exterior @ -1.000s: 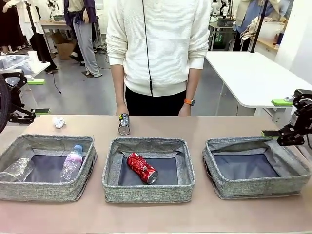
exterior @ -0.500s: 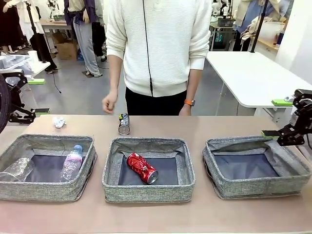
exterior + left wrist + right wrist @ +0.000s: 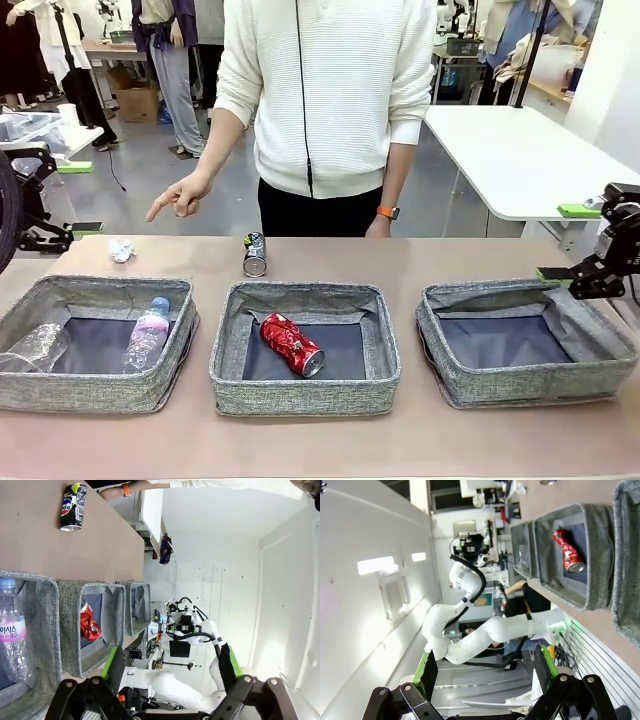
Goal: Sort the waste into the appropriate baskets.
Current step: Pick up the waste item pointed out by the person.
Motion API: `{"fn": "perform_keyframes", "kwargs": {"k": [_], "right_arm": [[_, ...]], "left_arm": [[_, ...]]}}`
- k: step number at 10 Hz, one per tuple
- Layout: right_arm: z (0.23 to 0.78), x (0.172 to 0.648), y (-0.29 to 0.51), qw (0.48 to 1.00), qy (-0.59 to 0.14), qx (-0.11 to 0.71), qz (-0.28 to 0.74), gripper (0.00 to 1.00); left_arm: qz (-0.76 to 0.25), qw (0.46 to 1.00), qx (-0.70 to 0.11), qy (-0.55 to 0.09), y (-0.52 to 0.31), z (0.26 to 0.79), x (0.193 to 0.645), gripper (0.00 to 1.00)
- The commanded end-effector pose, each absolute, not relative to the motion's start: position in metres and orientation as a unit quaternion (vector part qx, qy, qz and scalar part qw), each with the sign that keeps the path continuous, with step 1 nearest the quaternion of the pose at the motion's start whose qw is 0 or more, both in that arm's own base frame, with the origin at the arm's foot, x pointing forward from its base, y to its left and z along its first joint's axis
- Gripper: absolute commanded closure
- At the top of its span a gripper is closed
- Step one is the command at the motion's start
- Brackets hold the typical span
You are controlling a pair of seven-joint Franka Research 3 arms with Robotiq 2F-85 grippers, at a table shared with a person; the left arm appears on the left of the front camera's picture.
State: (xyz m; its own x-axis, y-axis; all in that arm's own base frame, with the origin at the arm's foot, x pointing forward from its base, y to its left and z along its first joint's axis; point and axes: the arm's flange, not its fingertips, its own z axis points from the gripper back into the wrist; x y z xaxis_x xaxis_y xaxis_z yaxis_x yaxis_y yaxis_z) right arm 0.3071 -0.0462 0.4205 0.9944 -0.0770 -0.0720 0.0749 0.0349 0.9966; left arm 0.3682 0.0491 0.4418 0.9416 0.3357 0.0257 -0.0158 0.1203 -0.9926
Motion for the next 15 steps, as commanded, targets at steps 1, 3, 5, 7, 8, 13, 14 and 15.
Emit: {"fn": "perform_keyframes", "kwargs": {"k": [1,3,5,7,8,13,14,15], "right_arm": [[0.423,0.308,-0.045,0.714,-0.003,0.698,-0.049,0.00],[0.423,0.308,-0.045,0.714,-0.003,0.698,-0.049,0.00],[0.423,0.308,-0.045,0.714,-0.003,0.698,-0.049,0.00],[0.423,0.308,-0.045,0.714,-0.003,0.698,-0.049,0.00],[0.423,0.308,-0.045,0.714,-0.003,0.698,-0.049,0.00],[0.423,0.308,-0.045,0.714,-0.003,0.698,-0.049,0.00],[0.423,0.308,-0.045,0.714,-0.003,0.698,-0.049,0.00],[0.423,0.308,-0.045,0.714,-0.003,0.698,-0.049,0.00]], "left_arm": [[0.120,0.734,-0.656,-0.126,0.047,0.443,0.369,0.02],[0.120,0.734,-0.656,-0.126,0.047,0.443,0.369,0.02],[0.125,0.768,-0.611,-0.143,0.050,0.443,0.373,0.02],[0.104,0.855,-0.469,-0.195,0.055,0.452,0.383,0.02],[0.062,0.930,-0.299,-0.207,0.062,0.455,0.390,0.02],[0.011,0.957,0.017,-0.289,0.041,0.456,0.421,0.02],[0.017,0.949,-0.165,-0.268,0.059,0.463,0.412,0.02],[0.017,0.949,-0.165,-0.268,0.059,0.463,0.412,0.02]]}}
